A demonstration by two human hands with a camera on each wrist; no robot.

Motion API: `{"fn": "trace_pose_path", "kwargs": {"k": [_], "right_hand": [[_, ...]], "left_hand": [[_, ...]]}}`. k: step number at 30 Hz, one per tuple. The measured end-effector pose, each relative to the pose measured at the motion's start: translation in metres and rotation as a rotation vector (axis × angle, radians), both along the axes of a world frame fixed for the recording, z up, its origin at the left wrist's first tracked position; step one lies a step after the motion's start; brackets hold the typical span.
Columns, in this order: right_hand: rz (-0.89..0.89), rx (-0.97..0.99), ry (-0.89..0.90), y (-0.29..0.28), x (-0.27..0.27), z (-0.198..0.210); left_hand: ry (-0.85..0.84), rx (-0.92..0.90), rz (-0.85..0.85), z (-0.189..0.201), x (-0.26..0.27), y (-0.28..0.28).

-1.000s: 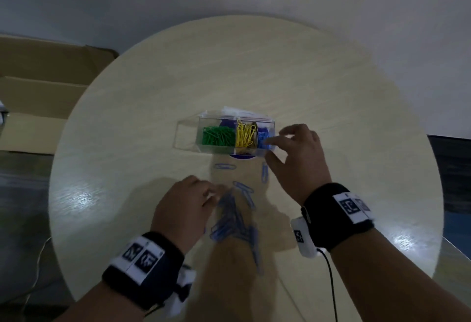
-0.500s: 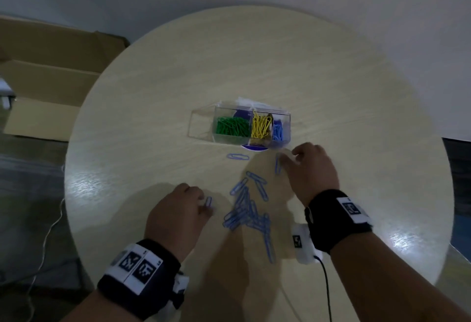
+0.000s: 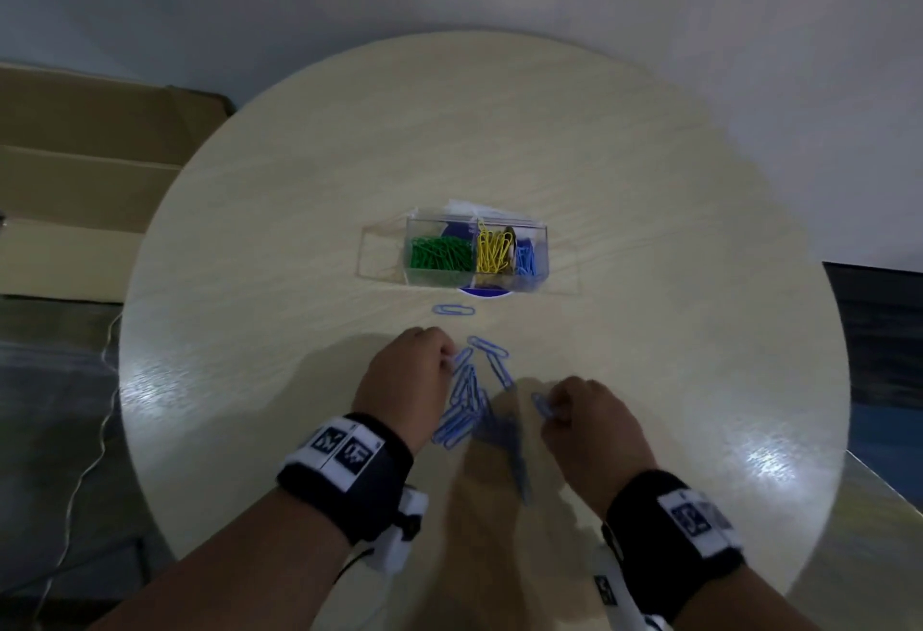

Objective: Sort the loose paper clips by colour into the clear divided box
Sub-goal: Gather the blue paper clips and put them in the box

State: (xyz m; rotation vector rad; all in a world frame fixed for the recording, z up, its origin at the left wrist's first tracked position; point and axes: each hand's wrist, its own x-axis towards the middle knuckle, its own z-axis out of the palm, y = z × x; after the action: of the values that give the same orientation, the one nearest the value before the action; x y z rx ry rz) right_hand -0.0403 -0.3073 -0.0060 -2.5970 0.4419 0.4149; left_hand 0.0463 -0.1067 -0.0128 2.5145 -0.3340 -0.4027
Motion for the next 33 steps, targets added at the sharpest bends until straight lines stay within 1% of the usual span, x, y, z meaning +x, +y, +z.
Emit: {"fn": "trace_pose_path", "kwargs": {"k": [2, 4, 6, 7, 9, 12, 15, 22, 23, 25, 27, 30, 33], "right_hand": [[0.107, -0.005, -0.066, 0.017, -0.01, 0.001], [0.257, -0.08, -0.033, 0.032, -0.012, -0.006], [0.249, -0.076, 0.082, 0.043, -0.012, -0.008], [0.226, -0.045, 0.105, 0.044, -0.013, -0.007], [0.206, 0.004, 0.102, 0.045, -0.014, -0.001], [0.278, -0.007, 0.074, 0.045, -0.015, 0.002], [0.347, -0.028, 0.06, 0.044, -0.013, 0.003], [0.309, 0.077, 0.049, 0.035, -0.015, 0.005], [0.287, 0.099, 0.037, 0.032, -0.015, 0.005], [0.195, 0.149, -0.017, 0.024, -0.015, 0.006], [0.089, 0.172, -0.103, 0.014, -0.012, 0.008], [0.008, 0.192, -0.22, -0.002, -0.005, 0.014], [-0.049, 0.231, -0.311, -0.016, 0.004, 0.024]], "left_hand": [[0.02, 0.035, -0.029, -0.001, 0.002, -0.011], [0.035, 0.131, -0.093, -0.001, 0.0, -0.017], [0.015, 0.183, -0.123, -0.002, -0.002, -0.016], [0.01, 0.188, -0.121, -0.003, -0.002, -0.015], [0.047, 0.178, -0.09, -0.002, 0.0, -0.01], [0.088, 0.168, -0.08, 0.0, 0.003, -0.007], [0.102, 0.215, -0.116, 0.003, 0.002, -0.009], [0.05, 0.293, -0.154, 0.002, -0.002, -0.006], [0.039, 0.282, -0.161, 0.005, -0.001, -0.006], [0.024, 0.197, -0.132, 0.015, 0.002, -0.01], [0.01, 0.04, -0.043, 0.028, 0.01, -0.017], [-0.007, -0.186, 0.066, 0.048, 0.029, -0.034], [-0.031, -0.29, 0.084, 0.061, 0.054, -0.057]]}}
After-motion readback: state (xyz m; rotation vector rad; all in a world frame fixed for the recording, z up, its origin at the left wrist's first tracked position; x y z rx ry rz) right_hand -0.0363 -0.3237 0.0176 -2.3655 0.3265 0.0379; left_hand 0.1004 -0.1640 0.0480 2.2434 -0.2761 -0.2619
